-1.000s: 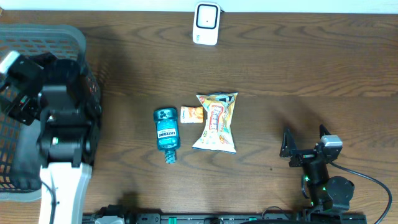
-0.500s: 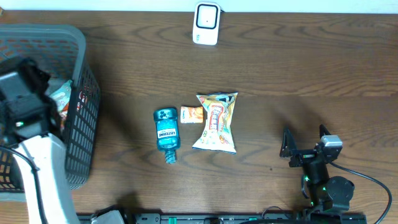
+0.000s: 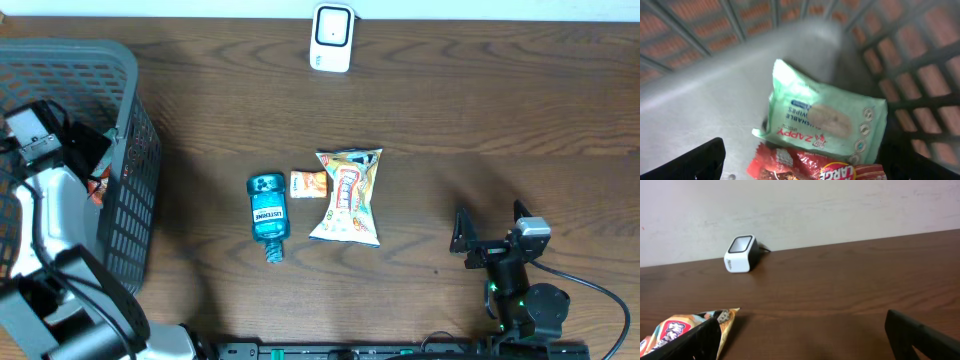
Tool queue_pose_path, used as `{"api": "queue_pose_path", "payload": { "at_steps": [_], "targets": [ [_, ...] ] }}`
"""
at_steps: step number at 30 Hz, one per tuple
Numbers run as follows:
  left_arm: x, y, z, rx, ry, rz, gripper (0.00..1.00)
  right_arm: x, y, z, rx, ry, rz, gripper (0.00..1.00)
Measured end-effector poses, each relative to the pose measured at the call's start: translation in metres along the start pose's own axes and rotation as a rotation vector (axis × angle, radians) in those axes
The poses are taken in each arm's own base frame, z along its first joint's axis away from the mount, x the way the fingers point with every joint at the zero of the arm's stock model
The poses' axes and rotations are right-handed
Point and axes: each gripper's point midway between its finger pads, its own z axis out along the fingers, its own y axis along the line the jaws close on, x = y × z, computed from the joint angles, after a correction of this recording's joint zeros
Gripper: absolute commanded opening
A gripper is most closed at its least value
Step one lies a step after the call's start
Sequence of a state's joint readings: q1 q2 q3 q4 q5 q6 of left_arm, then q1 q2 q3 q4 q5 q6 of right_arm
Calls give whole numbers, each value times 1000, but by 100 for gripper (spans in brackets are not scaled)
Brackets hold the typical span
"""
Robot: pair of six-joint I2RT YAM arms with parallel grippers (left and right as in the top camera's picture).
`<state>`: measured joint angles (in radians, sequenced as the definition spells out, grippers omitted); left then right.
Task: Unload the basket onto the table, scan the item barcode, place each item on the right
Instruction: 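Reach the left gripper into the basket and grasp the red candy bar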
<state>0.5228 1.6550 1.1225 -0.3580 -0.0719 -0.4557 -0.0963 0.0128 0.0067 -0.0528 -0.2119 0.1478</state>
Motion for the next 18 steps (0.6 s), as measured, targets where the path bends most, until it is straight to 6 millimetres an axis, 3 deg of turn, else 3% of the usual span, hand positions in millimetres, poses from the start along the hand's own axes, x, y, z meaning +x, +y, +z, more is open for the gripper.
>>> {"api": "queue_pose_path", "payload": {
  "at_steps": [4, 7, 14, 18],
  "targets": [
    [19, -7, 15, 42, 85, 4, 98, 0, 0, 0, 0, 0, 0, 99],
    [28, -8, 16, 53, 124, 4, 98, 0, 0, 0, 0, 0, 0, 99],
    [34, -8, 19, 55, 153, 2, 98, 0, 0, 0, 0, 0, 0, 99],
    [45, -3, 32, 28, 188, 6, 98, 0, 0, 0, 0, 0, 0, 99]
  ]
}}
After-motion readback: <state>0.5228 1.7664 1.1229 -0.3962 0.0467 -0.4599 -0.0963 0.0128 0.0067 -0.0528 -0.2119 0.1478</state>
